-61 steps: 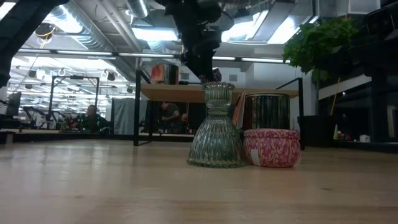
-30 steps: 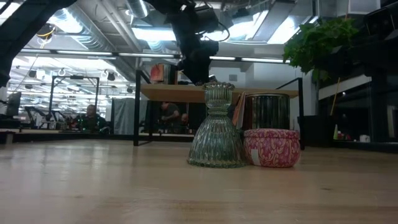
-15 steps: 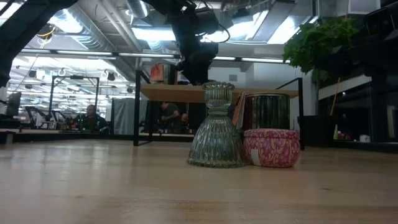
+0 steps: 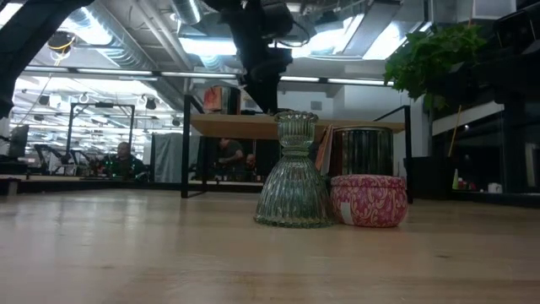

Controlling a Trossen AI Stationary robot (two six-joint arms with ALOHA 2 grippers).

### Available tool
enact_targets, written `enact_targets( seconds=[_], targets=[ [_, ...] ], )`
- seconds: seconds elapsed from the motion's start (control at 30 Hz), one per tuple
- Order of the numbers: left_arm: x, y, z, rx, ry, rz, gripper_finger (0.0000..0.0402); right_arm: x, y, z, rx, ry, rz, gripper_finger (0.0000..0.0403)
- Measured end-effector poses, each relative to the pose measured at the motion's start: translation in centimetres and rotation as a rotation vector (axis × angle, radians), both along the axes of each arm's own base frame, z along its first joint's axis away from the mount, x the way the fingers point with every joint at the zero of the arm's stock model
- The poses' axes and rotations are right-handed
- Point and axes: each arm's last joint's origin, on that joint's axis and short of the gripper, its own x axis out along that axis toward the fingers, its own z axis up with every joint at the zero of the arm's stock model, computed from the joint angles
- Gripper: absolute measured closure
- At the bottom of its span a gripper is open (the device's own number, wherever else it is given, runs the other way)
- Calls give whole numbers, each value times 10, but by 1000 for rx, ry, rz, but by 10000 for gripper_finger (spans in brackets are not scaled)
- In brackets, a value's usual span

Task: Pick & Place candle stick holders
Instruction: Put the red scented candle on the shelf

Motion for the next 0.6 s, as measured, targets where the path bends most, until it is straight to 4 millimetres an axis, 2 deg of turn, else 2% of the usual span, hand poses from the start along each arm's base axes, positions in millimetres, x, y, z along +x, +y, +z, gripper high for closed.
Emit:
enact_targets(
  seconds=[0.1, 0.27, 0.47, 0.6],
  targets=[
    [0, -14, 9, 50, 10, -24, 87, 0, 0, 0, 0, 0, 0, 5],
    [9, -53, 18, 202, 62, -83, 87, 0, 0, 0, 0, 0, 0, 5],
    [19, -107, 4, 316, 172, -212, 88, 0, 0, 0, 0, 0, 0, 5],
    [19, -128, -11, 352, 183, -269, 94, 0, 0, 0, 0, 0, 0, 5]
  ],
)
